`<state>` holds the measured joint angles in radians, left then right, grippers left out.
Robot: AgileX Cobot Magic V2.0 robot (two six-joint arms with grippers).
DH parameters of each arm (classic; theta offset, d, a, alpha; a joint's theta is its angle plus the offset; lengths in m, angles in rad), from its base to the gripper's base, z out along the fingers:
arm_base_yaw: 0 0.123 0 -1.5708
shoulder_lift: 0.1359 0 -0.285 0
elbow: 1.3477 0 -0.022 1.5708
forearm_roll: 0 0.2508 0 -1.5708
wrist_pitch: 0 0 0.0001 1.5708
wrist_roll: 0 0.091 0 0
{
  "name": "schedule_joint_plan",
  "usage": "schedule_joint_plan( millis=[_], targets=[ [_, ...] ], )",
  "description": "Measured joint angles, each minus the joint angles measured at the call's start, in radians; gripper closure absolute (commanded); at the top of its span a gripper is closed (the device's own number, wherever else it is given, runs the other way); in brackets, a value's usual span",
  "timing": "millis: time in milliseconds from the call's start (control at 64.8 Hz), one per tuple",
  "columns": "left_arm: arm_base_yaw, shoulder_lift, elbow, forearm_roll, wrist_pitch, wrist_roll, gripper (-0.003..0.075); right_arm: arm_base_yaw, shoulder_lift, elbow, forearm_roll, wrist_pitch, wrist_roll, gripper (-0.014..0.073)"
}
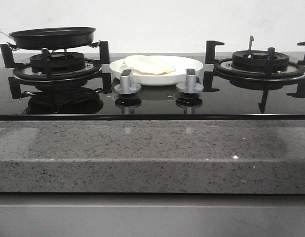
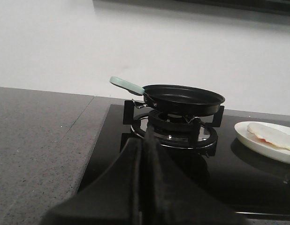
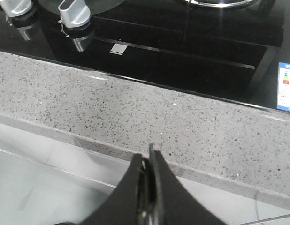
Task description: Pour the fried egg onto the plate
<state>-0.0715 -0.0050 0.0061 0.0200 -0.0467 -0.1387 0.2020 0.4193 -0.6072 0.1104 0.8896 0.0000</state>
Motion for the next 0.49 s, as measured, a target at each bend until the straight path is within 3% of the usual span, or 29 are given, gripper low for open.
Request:
schedule_joint_plan(
  millis=[494],
  targets=[
    [0.000, 0.000, 0.000, 0.000, 0.000, 0.000, 0.0739, 0.000, -0.012, 0.004, -0.002, -0.002, 0.000, 0.0660]
  ],
)
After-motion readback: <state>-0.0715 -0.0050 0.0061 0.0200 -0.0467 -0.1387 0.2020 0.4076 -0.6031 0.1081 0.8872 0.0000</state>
